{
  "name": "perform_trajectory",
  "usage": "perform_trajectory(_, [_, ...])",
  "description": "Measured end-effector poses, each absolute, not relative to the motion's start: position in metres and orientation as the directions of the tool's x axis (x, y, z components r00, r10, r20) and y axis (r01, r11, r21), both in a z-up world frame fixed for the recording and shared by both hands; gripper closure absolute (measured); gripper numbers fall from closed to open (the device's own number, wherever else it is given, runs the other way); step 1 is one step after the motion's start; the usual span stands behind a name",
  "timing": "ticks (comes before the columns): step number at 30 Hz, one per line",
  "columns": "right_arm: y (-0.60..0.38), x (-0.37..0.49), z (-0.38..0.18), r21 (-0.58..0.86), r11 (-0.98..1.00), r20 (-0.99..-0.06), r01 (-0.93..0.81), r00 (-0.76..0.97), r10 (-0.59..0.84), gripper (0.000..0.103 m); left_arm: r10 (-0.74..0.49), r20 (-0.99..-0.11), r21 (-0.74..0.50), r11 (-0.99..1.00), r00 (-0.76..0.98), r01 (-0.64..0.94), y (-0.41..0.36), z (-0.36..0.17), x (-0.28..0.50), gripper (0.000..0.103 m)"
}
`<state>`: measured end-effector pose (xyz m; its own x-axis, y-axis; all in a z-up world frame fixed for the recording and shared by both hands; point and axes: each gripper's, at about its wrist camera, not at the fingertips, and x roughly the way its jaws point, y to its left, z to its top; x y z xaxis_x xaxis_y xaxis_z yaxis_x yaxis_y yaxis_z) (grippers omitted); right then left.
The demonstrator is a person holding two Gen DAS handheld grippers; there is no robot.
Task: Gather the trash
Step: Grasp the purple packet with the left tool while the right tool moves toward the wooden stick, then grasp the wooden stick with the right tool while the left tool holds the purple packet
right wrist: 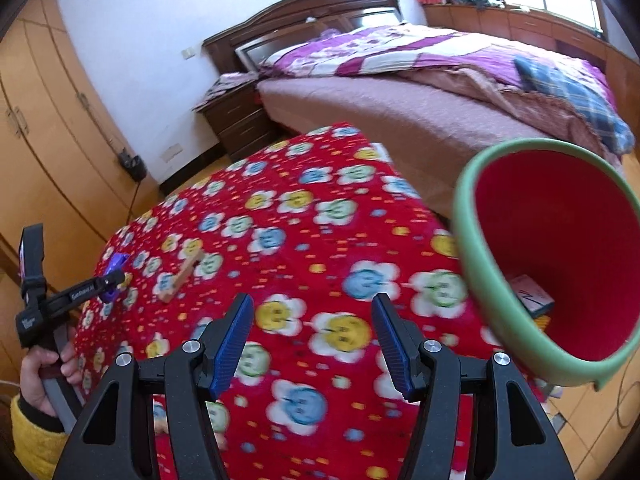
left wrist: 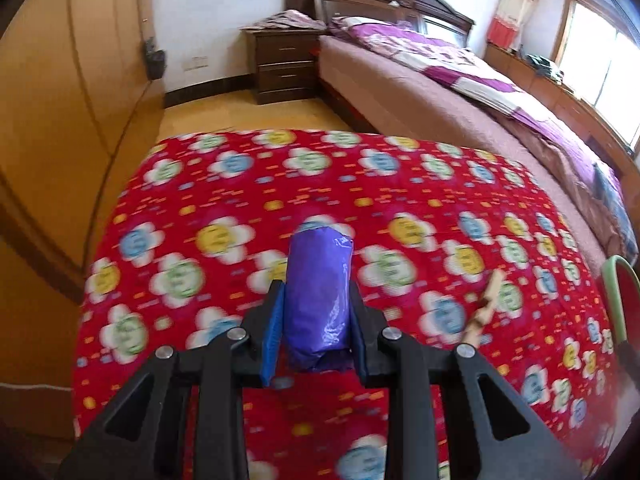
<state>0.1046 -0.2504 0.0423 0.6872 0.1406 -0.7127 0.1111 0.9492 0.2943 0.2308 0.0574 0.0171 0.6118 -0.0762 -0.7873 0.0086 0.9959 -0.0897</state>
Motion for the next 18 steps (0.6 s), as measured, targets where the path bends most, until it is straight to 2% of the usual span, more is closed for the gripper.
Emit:
perform_trajectory(7, [-0.198,0.139,0.041,0.27,0.963,-0.734,0.019,0.651,0.193,0.04,-0.021,-0.781,-0.102,0.99,0.624,-0.095,0.099,0.009,0.219,0.073])
perform_trajectory(18, [-0.136,0.189,0.015,0.256,0.966,-0.776,-0.036,0.588,0.228,0.04,-0.055,-0.766,-0.175,0.976,0.64,-0.125,0.118,-0.003,0.215,0.073])
